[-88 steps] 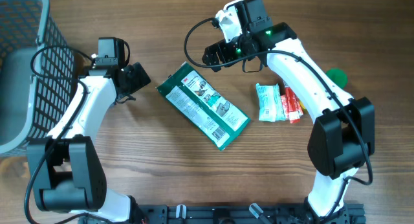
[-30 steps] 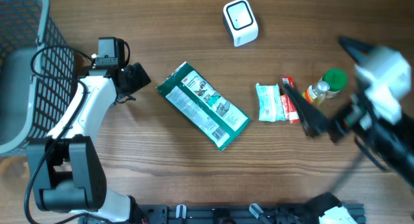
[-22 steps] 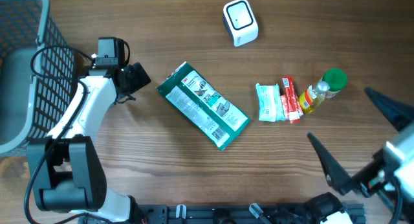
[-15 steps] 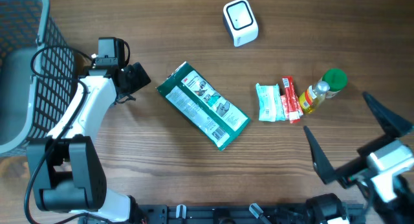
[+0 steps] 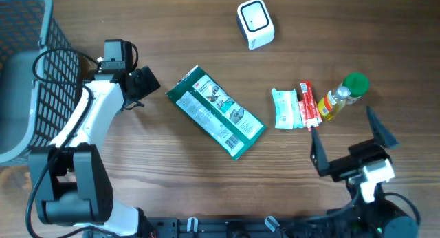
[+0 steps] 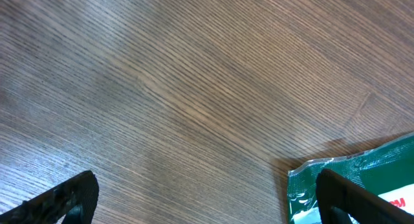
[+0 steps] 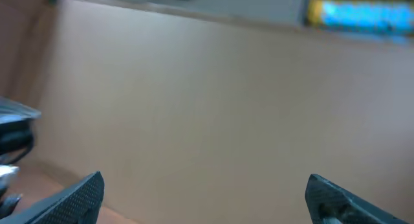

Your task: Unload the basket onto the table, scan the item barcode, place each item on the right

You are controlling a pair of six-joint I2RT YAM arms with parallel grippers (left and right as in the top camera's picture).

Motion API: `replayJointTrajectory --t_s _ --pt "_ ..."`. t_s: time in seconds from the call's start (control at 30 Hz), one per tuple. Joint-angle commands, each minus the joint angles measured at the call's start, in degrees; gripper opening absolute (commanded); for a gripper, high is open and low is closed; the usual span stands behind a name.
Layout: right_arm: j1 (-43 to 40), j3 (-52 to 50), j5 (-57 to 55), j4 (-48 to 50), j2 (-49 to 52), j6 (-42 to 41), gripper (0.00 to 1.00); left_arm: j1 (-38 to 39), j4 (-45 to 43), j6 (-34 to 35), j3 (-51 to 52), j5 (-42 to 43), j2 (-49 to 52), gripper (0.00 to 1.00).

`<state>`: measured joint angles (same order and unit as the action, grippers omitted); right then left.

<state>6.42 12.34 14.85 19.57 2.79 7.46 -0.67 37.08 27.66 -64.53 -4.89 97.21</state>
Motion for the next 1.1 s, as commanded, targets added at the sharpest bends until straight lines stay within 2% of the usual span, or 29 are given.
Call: replayJointTrajectory --t_s 0.0,0.17,0.37,0.5,0.57,0.63,1.07 --pt "-0.28 -6.29 -12.94 2.25 -2.58 -12.68 1.0 -0.15 -0.04 -0.66 0.13 -0.98 -0.35 1.0" --pt "-0.28 -12.13 -13.22 3.76 -2.6 -13.03 1.0 -0.15 -0.02 -0.66 0.13 -0.98 -0.35 1.0" --pt "-0.28 -12.07 -13.2 -7.19 -2.6 -13.4 1.0 -0.15 -0.04 -0.66 0.13 -0.98 -0.35 1.0" --pt "-0.28 -12.07 -12.96 -19.65 -2.6 -12.94 1.0 -0.15 -0.04 -0.66 0.13 -0.98 -0.35 1.0" --pt "-0.28 -12.07 -9.99 -19.41 -2.6 -6.78 1.0 -0.15 -0.04 -0.66 0.13 -0.98 -0.35 1.0" --pt "-0.28 -12.07 -8.9 -19.26 -2.6 -4.02 1.0 -0.15 -0.02 -0.66 0.13 -0.98 -0.35 1.0" --pt "-0.28 -12.04 -8.92 -19.23 -2.58 -4.83 1.0 -0.15 -0.04 -0.66 0.13 -0.98 -0.35 1.0"
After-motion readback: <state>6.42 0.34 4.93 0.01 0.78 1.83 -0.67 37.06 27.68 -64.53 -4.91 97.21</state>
